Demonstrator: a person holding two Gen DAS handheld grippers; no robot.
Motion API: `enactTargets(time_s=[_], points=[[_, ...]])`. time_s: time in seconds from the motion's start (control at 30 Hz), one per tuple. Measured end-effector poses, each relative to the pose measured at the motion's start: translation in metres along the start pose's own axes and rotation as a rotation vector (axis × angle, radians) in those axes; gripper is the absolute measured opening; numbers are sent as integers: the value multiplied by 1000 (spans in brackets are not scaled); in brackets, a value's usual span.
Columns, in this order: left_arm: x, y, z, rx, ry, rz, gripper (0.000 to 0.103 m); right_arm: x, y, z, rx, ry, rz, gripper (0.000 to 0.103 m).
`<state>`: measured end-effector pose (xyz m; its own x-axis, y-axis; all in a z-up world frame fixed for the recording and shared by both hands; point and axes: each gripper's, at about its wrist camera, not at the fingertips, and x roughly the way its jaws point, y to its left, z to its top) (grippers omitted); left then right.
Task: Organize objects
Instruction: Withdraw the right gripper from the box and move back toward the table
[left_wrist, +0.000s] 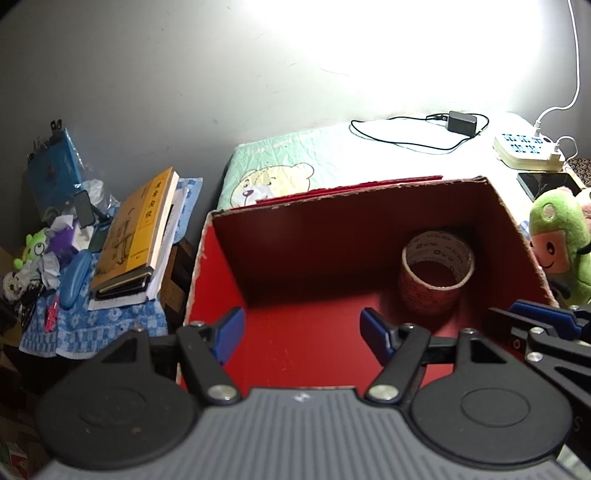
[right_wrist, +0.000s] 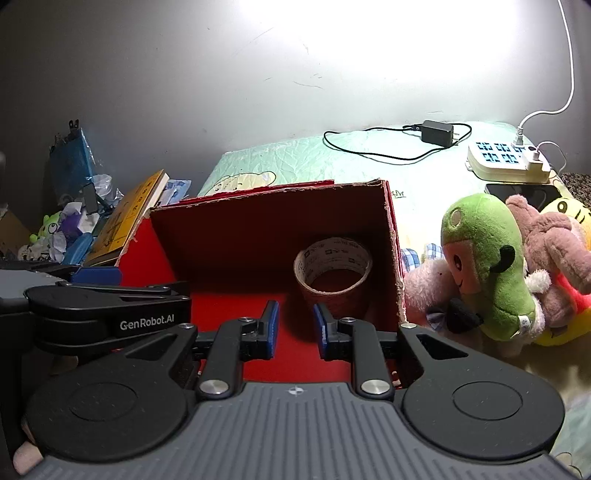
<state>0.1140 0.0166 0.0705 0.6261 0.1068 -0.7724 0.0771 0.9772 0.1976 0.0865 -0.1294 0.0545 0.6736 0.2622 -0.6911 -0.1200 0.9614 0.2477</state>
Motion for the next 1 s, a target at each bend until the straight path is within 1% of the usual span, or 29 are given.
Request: enactTargets(time_s=[0.3, 0.67, 0.83, 1.0], points=[[-31, -15, -17, -3, -12, 17, 76, -22, -7, -13, -33, -4, 60, 22], [-39, -27, -40, -23, 24, 37, 77, -36, -21, -28, -58, 16, 123, 23], [-39, -35, -55, -15, 51, 19, 79, -40, -30, -40, -50, 36, 161, 25], [-32, -42, -74, -12, 104, -32, 79, -38, -40, -55, -42, 86, 193, 27]])
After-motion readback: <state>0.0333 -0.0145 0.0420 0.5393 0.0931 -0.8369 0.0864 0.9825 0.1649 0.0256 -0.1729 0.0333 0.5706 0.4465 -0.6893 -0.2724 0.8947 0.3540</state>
